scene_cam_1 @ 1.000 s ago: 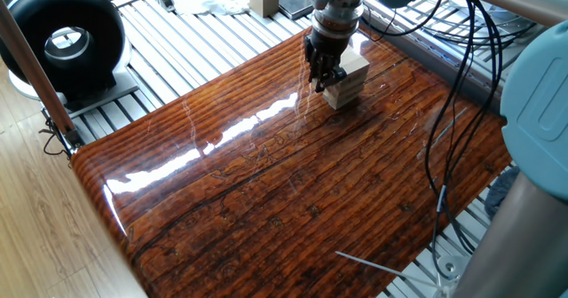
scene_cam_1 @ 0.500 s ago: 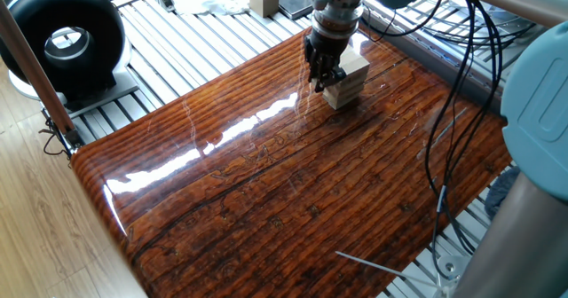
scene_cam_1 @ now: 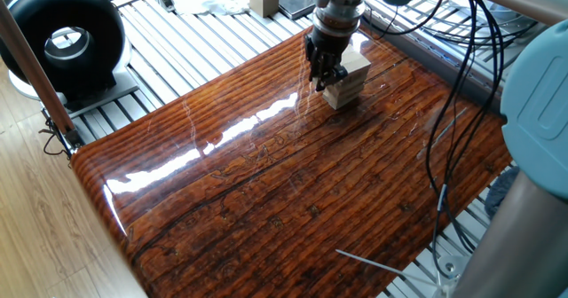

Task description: Play Jenga

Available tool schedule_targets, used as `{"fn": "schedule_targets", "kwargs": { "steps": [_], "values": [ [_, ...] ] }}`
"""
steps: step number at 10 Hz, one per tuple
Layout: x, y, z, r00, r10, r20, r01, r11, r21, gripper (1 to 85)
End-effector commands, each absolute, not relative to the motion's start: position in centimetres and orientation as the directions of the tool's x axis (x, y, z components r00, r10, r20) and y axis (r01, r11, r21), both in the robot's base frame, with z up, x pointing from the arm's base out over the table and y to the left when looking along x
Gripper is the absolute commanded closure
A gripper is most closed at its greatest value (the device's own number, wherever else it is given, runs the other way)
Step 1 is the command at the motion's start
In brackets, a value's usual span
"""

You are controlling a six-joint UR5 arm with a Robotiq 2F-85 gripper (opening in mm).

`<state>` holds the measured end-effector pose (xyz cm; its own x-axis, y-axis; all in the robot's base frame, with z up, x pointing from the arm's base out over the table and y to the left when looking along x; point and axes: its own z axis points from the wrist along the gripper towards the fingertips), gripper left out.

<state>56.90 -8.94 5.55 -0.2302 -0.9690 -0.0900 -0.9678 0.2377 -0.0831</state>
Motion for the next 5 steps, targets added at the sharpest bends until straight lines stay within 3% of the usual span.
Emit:
{"fn": "schedule_targets", "kwargs": {
  "steps": [1,5],
  "values": [
    [57.40,-8.83,5.80,-0.227,-0.968,-0.111,-0.966,0.238,-0.097,60.7],
    [57.39,-8.62,5.71,-0.218,-0.968,-0.126,-0.969,0.231,-0.094,60.0]
  ]
}}
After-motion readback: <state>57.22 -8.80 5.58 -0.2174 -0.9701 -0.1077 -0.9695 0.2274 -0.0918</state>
